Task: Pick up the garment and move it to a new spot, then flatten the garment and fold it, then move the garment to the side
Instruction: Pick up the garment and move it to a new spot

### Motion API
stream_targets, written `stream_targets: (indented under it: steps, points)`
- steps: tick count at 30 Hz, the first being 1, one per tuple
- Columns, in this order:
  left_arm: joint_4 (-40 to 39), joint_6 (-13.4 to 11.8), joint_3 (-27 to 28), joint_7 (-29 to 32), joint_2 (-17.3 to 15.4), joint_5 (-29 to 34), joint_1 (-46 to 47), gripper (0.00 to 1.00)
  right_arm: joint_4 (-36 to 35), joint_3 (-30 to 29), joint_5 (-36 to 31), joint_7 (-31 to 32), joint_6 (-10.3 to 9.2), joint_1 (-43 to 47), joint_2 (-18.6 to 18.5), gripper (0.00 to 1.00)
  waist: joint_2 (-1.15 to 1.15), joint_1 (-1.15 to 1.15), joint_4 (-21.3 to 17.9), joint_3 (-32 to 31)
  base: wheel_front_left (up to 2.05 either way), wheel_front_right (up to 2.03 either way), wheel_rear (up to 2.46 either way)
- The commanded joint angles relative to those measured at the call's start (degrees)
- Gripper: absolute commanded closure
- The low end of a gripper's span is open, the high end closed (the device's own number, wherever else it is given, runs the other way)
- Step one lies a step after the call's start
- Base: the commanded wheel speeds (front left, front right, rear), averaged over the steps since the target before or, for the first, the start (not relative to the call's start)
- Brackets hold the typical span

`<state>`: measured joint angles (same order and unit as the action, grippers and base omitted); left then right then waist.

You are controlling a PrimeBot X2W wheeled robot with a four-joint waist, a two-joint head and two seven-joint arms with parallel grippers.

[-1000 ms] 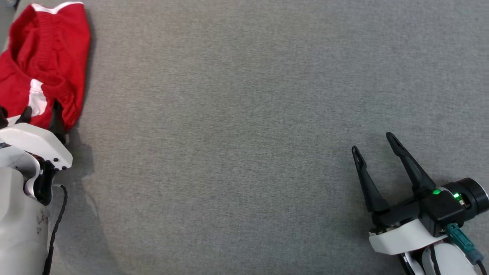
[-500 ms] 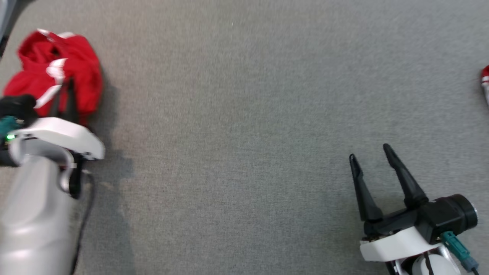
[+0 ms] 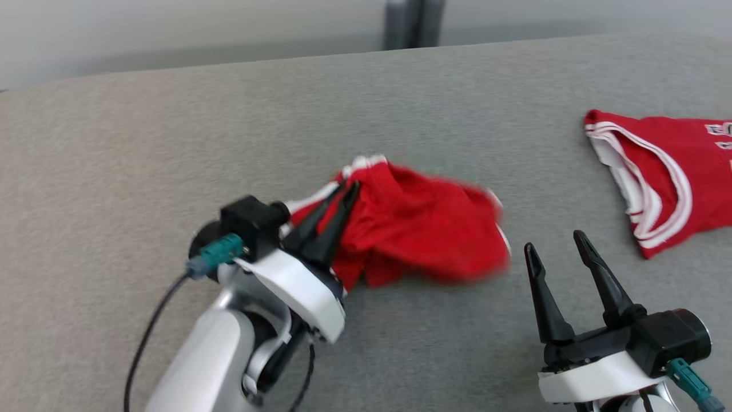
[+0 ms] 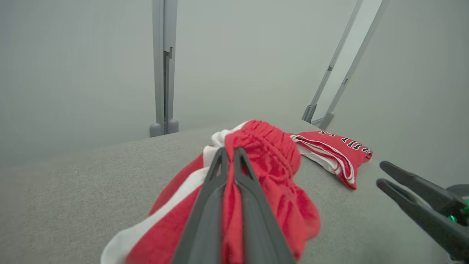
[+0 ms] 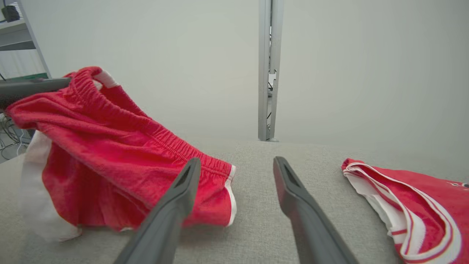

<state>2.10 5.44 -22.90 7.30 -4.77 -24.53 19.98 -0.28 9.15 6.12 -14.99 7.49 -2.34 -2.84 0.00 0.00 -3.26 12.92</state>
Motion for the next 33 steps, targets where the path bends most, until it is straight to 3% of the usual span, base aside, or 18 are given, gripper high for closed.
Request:
stream_targets:
  steps: [1, 6, 11, 12, 13, 17, 23, 28, 33]
  points:
    - [-0.6, -0.4, -0.6, 1.0, -0.5, 0.3, -1.2, 1.00, -0.3, -0.2, 0.5, -0.3, 0.01, 0.2, -0.2, 0.00, 0.00, 0.00, -2.9, 0.0, 0.00, 0.00, 0.00]
    - [3.9, -0.4, -3.1, 3.7, -0.6, -0.5, -3.8, 1.00, -0.3, -0.5, 1.8, -0.3, 0.01, 0.2, -0.1, 0.00, 0.00, 0.00, -5.4, 1.2, 0.00, 0.00, 0.00]
    - [15.1, 1.0, -4.7, -2.3, 0.0, -1.3, -1.5, 1.00, -0.1, -0.2, 2.4, -0.3, 0.01, -0.3, -0.2, 0.00, 0.00, 0.00, -6.2, 1.8, 0.00, 0.00, 0.00]
    - [17.0, 1.2, -5.3, -3.6, -0.2, -0.5, -0.8, 0.70, 0.0, -0.2, 2.5, -0.3, 0.01, -0.3, -0.2, 0.00, 0.00, 0.00, -6.2, 1.8, 0.00, 0.00, 0.00]
    - [18.9, 1.3, -5.5, -5.0, 0.0, -1.2, -0.8, 0.00, 0.1, -0.3, 2.4, -0.3, 0.01, -0.4, -0.2, 0.00, 0.00, 0.00, -6.1, 1.6, 0.00, 0.00, 0.00]
    - [21.6, 1.4, -5.7, -9.6, 0.2, -0.6, -0.9, 0.00, 0.2, -0.9, 2.1, -0.3, 0.01, 0.0, -0.2, 0.00, 0.00, 0.00, -5.5, 0.5, 0.00, 0.00, 0.00]
    - [16.5, -4.9, -3.6, -19.5, -2.8, 3.5, -7.5, 0.00, -0.7, -4.9, 0.8, -0.3, 0.01, 2.5, -0.2, 0.00, 0.00, 0.00, -3.3, -3.6, 0.00, 0.00, 0.00]
    - [11.1, -9.5, 1.0, -22.1, -6.0, 4.6, -16.2, 0.00, 0.3, -8.3, -2.5, -0.3, 0.01, 5.2, -0.2, 0.00, 0.00, 0.00, -0.6, -7.0, 0.00, 0.00, 0.00]
    - [5.7, -12.2, 9.9, -22.5, -6.1, 3.9, -25.9, 0.00, 1.7, -10.3, -4.5, -0.3, 0.00, 8.1, -0.2, 0.00, 0.00, 0.00, 1.7, -10.9, 0.00, 0.00, 0.00]
